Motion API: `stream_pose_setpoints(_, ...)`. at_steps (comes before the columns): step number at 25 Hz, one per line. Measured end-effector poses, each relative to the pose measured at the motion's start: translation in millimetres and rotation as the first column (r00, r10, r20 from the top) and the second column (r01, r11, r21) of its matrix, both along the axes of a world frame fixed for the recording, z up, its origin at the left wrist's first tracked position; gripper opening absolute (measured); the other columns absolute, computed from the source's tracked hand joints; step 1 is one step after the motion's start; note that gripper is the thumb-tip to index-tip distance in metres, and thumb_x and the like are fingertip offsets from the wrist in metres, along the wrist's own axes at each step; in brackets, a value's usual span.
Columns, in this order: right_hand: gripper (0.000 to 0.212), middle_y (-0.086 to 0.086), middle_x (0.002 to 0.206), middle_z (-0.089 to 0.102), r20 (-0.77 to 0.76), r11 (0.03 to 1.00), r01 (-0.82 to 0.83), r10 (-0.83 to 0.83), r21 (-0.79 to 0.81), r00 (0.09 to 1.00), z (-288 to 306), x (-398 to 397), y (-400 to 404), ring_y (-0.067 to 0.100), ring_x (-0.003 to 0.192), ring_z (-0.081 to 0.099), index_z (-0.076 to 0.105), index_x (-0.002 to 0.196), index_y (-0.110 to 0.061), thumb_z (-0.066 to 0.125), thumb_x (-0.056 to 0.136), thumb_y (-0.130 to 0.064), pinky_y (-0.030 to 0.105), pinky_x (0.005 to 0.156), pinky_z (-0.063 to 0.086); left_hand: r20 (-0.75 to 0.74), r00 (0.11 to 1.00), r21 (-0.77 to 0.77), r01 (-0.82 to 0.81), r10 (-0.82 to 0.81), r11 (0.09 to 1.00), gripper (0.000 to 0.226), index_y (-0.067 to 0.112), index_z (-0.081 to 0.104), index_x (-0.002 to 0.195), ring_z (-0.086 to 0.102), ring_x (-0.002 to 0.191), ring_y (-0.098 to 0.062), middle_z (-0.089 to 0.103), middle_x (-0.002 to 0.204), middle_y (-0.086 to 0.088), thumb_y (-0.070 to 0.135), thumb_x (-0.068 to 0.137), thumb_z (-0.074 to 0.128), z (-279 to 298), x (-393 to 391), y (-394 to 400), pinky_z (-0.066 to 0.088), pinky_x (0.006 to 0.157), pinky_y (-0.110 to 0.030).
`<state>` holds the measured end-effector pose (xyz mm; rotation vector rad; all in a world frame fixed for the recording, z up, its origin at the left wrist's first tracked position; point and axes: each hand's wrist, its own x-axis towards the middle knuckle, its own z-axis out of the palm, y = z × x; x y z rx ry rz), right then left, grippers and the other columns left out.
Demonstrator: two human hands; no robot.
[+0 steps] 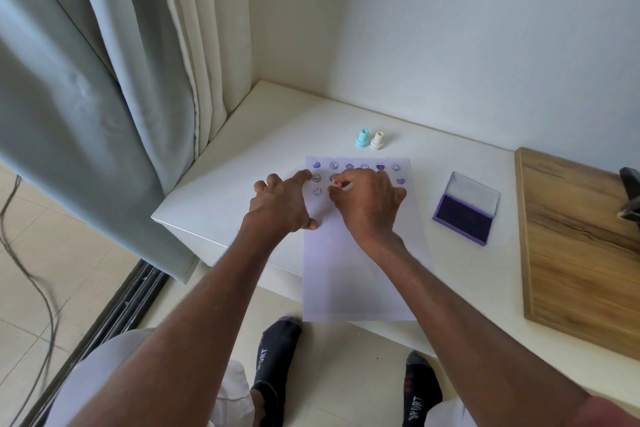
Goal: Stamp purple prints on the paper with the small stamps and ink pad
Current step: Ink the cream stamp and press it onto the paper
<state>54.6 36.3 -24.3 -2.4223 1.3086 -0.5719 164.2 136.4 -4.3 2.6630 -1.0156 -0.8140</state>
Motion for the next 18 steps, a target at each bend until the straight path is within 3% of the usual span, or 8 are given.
stream_pose_setpoints(5, 0.006, -0.002, 0.082, 0.074, -0.072, 0.985, -0.08, 0.069, -0.156, 0.995, -4.1, -2.6, 4.1, 0.028, 0.091, 0.06, 0.077, 0.086, -0.026, 0.071, 0.084, -0.025, 0.04, 0.077, 0.026, 0.016, 1.0, 0.013, -0.004, 0.003, 1.0, 0.1, 0.04, 0.023, 0.159, 0.036, 0.134, -0.042, 0.043, 0.14, -0.017, 0.041, 0.079, 0.084, 5.3, -7.6, -1.9, 0.042, 0.104, -0.05)
stream_pose_setpoints(12, 0.01, -0.004, 0.093, 0.077, 0.022, 0.998, -0.047, 0.046, 0.031, 0.999, 4.1, -4.5, 0.8, 0.022, 0.098, 0.065, 0.077, 0.097, -0.032, 0.07, 0.09, -0.031, 0.039, 0.081, 0.034, 0.075, 0.997, 0.013, 0.013, -0.014, 1.0, 0.1, 0.034, 0.029, 0.159, 0.041, 0.136, -0.04, 0.046, 0.143, -0.015, 0.044, 0.077, 0.085, 10.7, -13.0, -1.3, 0.044, 0.106, -0.049)
stream_pose_setpoints(13, 0.009, -0.007, 0.094, 0.078, 0.091, 0.997, -0.023, 0.016, 0.08, 0.996, 6.5, -6.1, -3.7, 0.019, 0.096, 0.067, 0.077, 0.095, -0.031, 0.072, 0.088, -0.032, 0.038, 0.083, 0.037, 0.078, 0.997, 0.016, 0.016, -0.018, 1.0, 0.1, 0.034, 0.03, 0.159, 0.042, 0.136, -0.04, 0.047, 0.144, -0.016, 0.044, 0.076, 0.086, 10.6, -12.5, -3.1, 0.044, 0.106, -0.049)
stream_pose_setpoints(15, 0.013, -0.01, 0.088, 0.079, 0.294, 0.946, 0.034, -0.134, 0.322, 0.946, 19.2, -13.5, -15.0, 0.014, 0.087, 0.069, 0.08, 0.09, -0.029, 0.08, 0.079, -0.034, 0.033, 0.082, 0.047, 0.07, 0.997, 0.026, 0.016, -0.018, 1.0, 0.101, 0.034, 0.03, 0.158, 0.042, 0.136, -0.04, 0.048, 0.143, -0.016, 0.044, 0.075, 0.086, 11.4, -12.7, -4.3, 0.044, 0.108, -0.05)
stream_pose_setpoints(17, 0.011, -0.007, 0.074, 0.077, 0.472, 0.774, -0.008, -0.379, 0.634, 0.796, 35.4, -21.8, -25.9, 0.012, 0.068, 0.063, 0.081, 0.078, -0.022, 0.085, 0.071, -0.03, 0.025, 0.068, 0.046, 0.053, 0.998, 0.014, 0.025, -0.026, 1.0, 0.1, 0.033, 0.031, 0.157, 0.045, 0.136, -0.039, 0.05, 0.143, -0.015, 0.046, 0.074, 0.085, 12.0, -11.2, -5.2, 0.045, 0.108, -0.049)
stream_pose_setpoints(18, 0.01, -0.002, 0.072, 0.075, 0.47, 0.649, -0.046, -0.498, 0.759, 0.728, 40.9, -26.6, -31.2, 0.012, 0.06, 0.055, 0.079, 0.071, -0.019, 0.085, 0.071, -0.027, 0.024, 0.059, 0.041, 0.043, 0.999, -0.019, 0.022, -0.021, 1.0, 0.097, 0.032, 0.033, 0.156, 0.047, 0.135, -0.038, 0.052, 0.142, -0.014, 0.046, 0.075, 0.083, 12.7, -10.0, -7.4, 0.045, 0.106, -0.046)
